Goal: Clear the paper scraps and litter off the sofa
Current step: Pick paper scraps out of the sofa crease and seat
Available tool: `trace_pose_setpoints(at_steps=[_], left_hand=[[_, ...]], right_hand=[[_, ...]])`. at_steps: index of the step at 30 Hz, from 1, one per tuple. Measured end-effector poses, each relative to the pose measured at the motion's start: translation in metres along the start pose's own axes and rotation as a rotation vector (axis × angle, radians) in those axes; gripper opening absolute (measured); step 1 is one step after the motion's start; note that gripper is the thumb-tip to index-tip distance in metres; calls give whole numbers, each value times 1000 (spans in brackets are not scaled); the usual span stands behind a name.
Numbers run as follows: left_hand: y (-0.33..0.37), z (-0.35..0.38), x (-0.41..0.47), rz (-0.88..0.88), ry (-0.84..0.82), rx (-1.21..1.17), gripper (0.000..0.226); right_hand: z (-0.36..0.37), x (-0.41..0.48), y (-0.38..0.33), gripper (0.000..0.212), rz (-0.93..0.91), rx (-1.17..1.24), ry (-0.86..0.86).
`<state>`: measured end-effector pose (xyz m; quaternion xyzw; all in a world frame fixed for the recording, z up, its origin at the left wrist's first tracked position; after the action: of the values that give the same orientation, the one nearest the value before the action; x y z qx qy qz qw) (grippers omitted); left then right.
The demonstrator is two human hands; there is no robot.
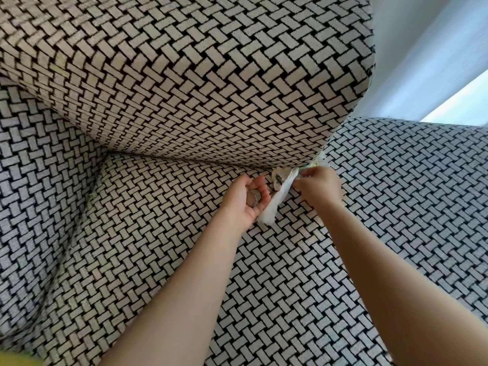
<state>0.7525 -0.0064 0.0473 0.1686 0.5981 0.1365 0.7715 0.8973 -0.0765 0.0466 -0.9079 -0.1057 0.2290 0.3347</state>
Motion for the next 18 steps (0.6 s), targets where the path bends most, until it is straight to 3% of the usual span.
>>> trace_pose_setpoints(at_steps=[5,11,18], left_hand=[[4,-13,-4,20,36,-19,24],[9,-25,-4,29,18,-42,24],[13,-27,-5,4,-2,-58,29]], right_hand=[[10,-9,-10,6,-58,-48,-19],[28,-15,-28,19,-194,-262,39],[18,-22,-30,27,-262,-110,72]])
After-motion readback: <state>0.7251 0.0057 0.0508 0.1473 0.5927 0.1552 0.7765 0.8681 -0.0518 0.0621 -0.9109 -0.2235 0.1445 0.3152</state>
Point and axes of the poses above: each hand's wrist, its own x-axis towards the middle knuckle, its own z-axis out of the palm, y = z × x, the point moved 7 cm from there along x, towards the middle knuckle, and after that the axes turned 8 degrees about y, right-handed, at the moved point
